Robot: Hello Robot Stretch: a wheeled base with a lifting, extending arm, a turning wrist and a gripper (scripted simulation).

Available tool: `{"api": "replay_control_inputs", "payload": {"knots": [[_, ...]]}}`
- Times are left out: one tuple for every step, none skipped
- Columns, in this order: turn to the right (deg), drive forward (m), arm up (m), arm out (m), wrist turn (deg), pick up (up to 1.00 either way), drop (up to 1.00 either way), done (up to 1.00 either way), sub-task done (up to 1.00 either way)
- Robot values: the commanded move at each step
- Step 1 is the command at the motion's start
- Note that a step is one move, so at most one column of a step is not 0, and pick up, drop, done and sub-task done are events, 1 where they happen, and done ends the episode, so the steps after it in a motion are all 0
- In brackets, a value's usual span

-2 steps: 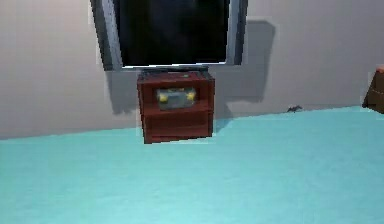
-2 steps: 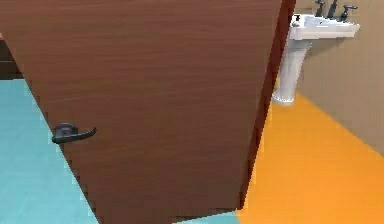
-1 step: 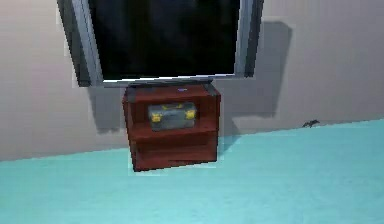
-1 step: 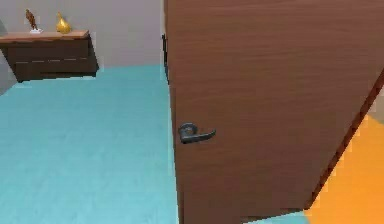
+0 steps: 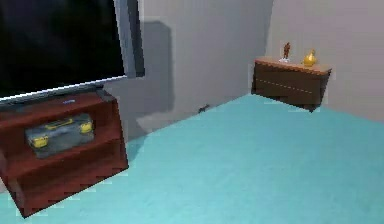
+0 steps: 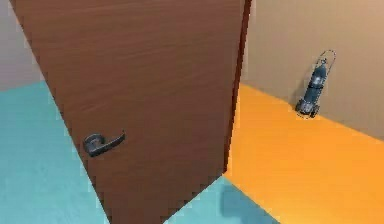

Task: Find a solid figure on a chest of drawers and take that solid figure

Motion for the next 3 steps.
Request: {"api": "replay_control_inputs", "payload": {"knots": [[0.0,0.60,0.00,0.00,0.0,0.00,0.00,0.00,0.00],[45.0,0.00,0.00,0.00,0.0,0.00,0.00,0.00,0.00],[3.0,0.00,0.00,0.00,0.0,0.00,0.00,0.00,0.00]]}}
